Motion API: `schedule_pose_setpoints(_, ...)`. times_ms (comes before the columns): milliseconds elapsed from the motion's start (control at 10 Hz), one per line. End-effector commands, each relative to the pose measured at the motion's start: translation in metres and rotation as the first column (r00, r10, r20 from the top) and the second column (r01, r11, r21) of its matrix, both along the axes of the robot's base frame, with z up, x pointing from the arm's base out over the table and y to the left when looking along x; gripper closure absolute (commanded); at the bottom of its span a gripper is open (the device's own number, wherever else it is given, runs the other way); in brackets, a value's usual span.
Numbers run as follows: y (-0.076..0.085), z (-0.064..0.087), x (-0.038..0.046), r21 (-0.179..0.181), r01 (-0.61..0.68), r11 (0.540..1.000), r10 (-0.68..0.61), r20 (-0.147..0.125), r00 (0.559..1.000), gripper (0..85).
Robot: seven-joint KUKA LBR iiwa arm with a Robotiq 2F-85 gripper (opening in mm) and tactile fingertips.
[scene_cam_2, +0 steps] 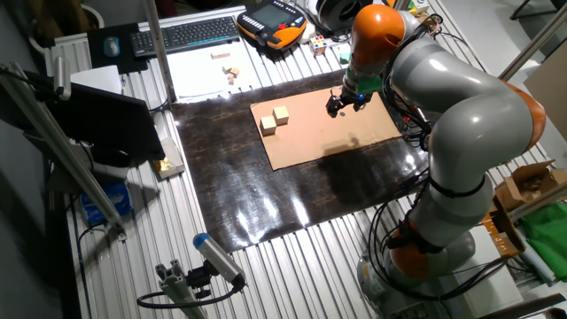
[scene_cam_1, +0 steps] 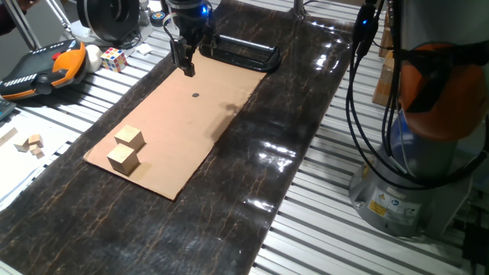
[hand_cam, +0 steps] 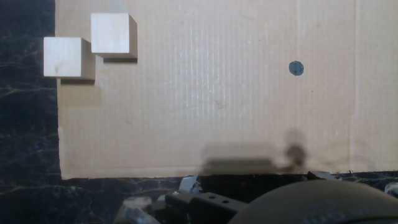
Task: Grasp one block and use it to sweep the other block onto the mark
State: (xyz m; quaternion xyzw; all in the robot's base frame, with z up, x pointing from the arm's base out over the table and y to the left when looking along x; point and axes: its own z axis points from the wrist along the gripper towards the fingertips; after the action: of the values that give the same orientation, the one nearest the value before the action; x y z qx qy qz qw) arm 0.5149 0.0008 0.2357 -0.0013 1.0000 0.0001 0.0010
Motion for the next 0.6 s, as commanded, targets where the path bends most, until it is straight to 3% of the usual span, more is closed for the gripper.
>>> schedule_pose_setpoints(0,0.0000,0.0000,0.0000,-0.015,0.095,0.995,-0.096,-0.009,0.995,84.3)
schedule_pose_setpoints(500,0.0017,0.0025,-0.0008,-0.023,0.097,0.995,-0.097,-0.012,0.995,84.3)
